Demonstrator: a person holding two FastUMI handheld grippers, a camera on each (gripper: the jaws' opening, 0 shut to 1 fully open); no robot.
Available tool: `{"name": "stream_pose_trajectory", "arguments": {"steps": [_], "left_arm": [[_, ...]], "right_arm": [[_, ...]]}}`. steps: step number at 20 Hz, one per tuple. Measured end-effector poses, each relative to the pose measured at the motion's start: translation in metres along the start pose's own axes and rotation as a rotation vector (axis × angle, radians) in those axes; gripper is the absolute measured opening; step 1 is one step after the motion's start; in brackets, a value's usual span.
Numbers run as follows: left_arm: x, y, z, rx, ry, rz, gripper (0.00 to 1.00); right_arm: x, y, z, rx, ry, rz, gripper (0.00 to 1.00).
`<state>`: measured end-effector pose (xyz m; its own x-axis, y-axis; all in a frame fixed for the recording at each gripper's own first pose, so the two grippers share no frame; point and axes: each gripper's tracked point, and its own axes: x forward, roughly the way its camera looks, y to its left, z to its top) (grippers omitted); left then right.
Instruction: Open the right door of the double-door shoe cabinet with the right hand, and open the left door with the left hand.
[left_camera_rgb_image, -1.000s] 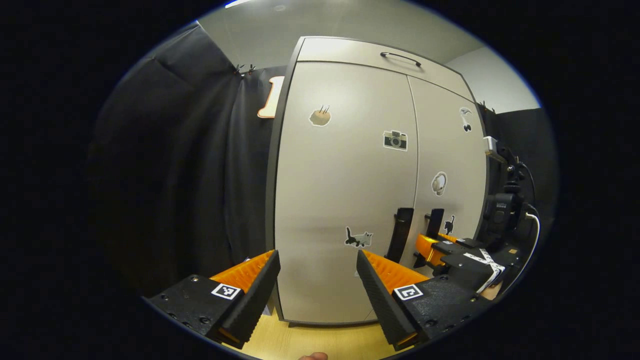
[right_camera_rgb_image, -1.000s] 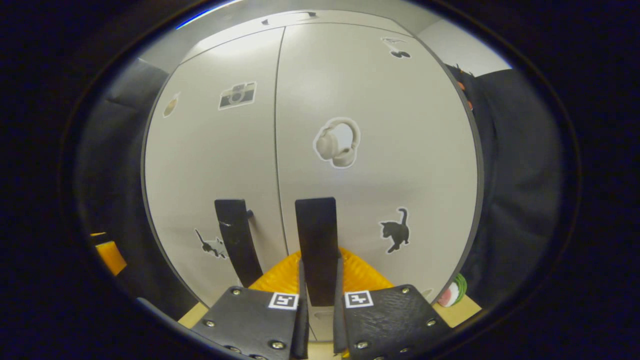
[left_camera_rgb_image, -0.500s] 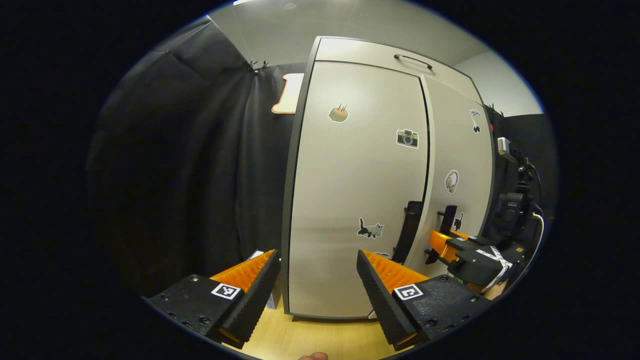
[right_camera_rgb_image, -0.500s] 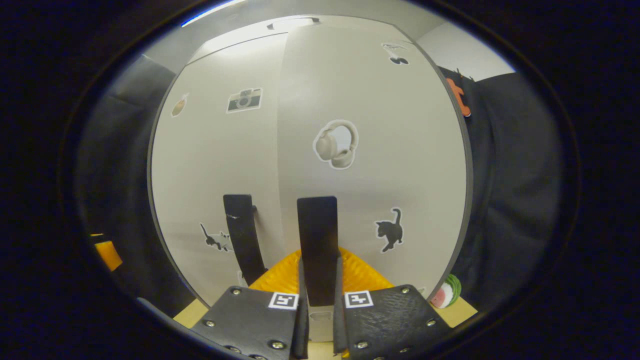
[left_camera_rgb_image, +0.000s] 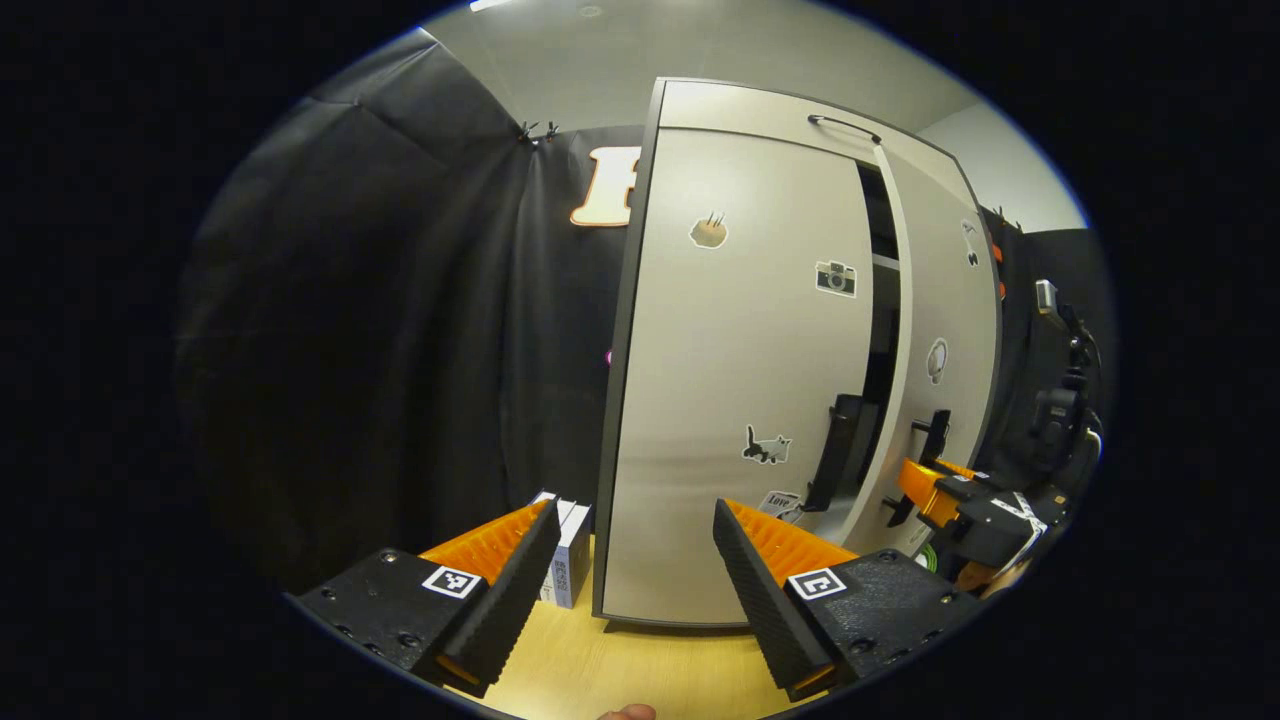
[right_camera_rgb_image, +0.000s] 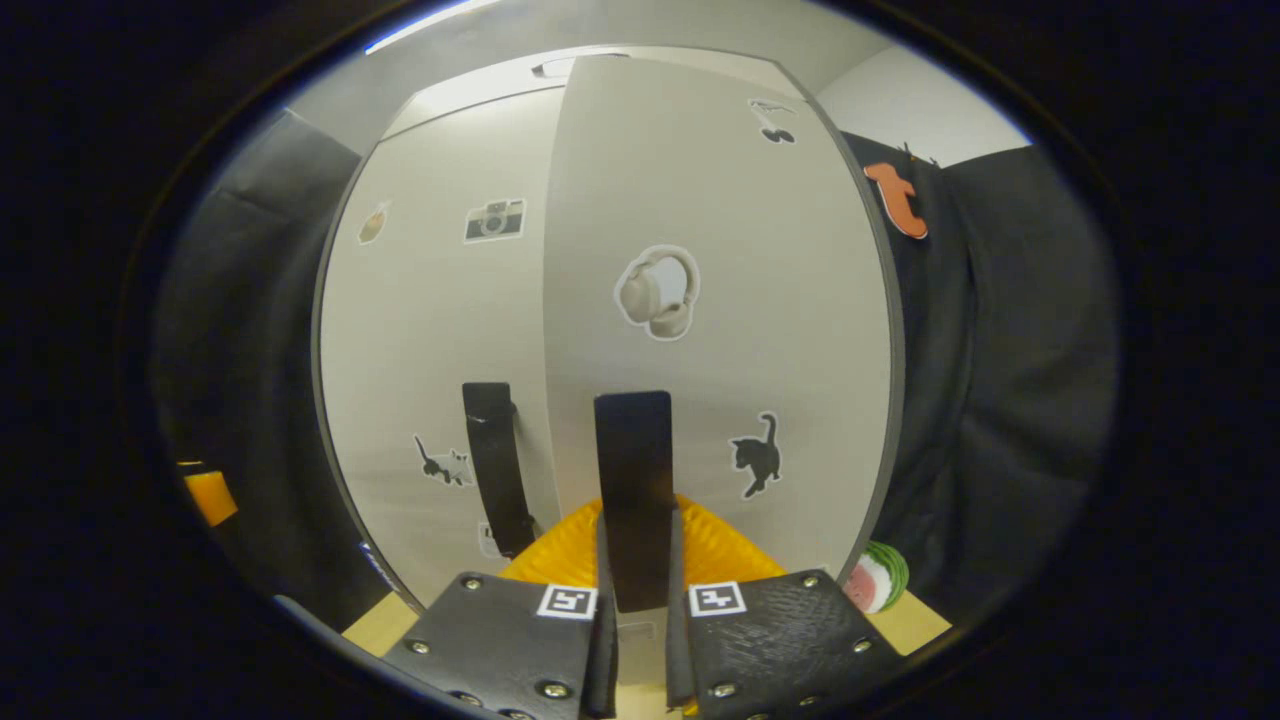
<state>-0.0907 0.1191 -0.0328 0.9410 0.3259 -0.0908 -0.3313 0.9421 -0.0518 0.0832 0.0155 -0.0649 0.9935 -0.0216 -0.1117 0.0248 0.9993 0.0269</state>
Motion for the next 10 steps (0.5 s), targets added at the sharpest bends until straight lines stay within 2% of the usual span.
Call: {"name": "stream_pose_trajectory", "arguments": {"steps": [1,2,3,4,5,6,7,8,10], "left_arm": [[-0.002,0.002,0.001,-0.003,0.000,0.005,1.00],[-0.004,0.005,0.001,-0.004,0.000,0.008,0.96],[-0.005,0.007,0.002,-0.003,-0.001,0.013,0.96],[-0.007,0.009,0.003,-0.003,-0.003,0.018,1.00],[-0.008,0.011,0.003,-0.001,-0.004,0.022,1.00],[-0.008,0.014,0.004,0.002,-0.006,0.027,0.96],[-0.009,0.018,0.004,0.005,-0.005,0.038,1.00],[-0.008,0.023,0.003,0.007,-0.001,0.045,0.96],[-0.009,0.028,0.004,0.007,0.002,0.054,0.96]], "right_arm": [[-0.001,-0.001,0.000,-0.005,-0.001,-0.009,0.19],[-0.002,-0.002,-0.001,-0.011,-0.001,-0.014,0.19],[-0.003,-0.002,-0.001,-0.012,-0.003,-0.017,0.19],[-0.005,-0.003,0.000,-0.008,-0.003,-0.018,0.19],[-0.006,-0.004,-0.001,-0.005,-0.001,-0.019,0.19],[-0.009,-0.005,0.000,0.001,-0.004,-0.021,0.19],[-0.011,-0.006,0.000,0.005,-0.008,-0.026,0.19],[-0.013,-0.009,0.001,0.006,-0.013,-0.031,0.19],[-0.020,-0.013,0.002,0.005,-0.020,-0.036,0.19]]}}
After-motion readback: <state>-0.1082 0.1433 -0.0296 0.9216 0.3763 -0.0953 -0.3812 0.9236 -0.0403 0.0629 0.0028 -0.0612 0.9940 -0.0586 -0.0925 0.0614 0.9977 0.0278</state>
